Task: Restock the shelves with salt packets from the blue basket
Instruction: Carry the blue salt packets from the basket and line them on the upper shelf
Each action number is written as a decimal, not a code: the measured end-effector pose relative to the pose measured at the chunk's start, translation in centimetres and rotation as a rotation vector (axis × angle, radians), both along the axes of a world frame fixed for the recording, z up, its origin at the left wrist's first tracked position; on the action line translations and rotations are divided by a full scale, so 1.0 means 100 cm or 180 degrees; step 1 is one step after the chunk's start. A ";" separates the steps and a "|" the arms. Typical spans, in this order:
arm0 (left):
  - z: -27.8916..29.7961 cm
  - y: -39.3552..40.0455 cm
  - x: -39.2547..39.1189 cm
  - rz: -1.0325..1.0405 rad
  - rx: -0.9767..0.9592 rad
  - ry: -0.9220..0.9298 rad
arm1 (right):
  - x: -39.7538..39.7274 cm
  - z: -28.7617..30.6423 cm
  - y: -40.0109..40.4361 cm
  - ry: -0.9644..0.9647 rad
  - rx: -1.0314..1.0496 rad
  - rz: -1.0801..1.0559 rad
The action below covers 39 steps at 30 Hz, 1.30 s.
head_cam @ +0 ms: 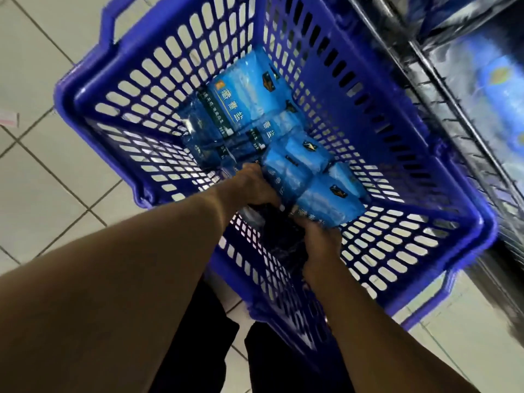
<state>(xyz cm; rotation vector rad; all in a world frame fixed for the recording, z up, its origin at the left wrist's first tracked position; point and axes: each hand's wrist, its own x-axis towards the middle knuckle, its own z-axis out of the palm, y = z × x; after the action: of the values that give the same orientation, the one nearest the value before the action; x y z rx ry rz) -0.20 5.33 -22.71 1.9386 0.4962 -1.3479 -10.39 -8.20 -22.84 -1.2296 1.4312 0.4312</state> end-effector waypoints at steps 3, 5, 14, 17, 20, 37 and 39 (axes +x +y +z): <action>0.050 0.017 -0.004 0.0481 -0.0530 0.0290 | -0.003 0.044 -0.006 -0.0147 0.0235 0.0089; 0.093 0.031 -0.008 0.0849 -0.0706 0.0286 | -0.002 0.084 -0.006 -0.0283 0.0285 0.0294; 0.335 0.094 -0.066 0.2487 -0.1883 0.0361 | 0.000 0.329 0.025 -0.0590 0.0952 0.0516; 0.422 0.110 -0.085 0.2476 -0.2140 0.0278 | 0.001 0.418 0.034 -0.0596 0.1101 0.0738; 0.499 0.119 -0.098 0.2506 -0.2155 0.0159 | 0.001 0.500 0.034 -0.0858 0.1189 0.0931; 0.776 0.057 -0.121 0.2428 -0.2078 -0.0879 | -0.074 0.788 -0.056 -0.2063 0.0718 0.0566; 0.784 0.041 -0.114 0.2038 -0.1992 -0.1003 | -0.089 0.798 -0.068 -0.2139 0.0562 0.0315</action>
<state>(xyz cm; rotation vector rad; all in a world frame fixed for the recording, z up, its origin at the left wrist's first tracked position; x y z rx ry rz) -11.64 9.44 55.65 1.2764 0.4200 -0.6563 -19.29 -14.95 56.99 -1.1546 0.7465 0.1741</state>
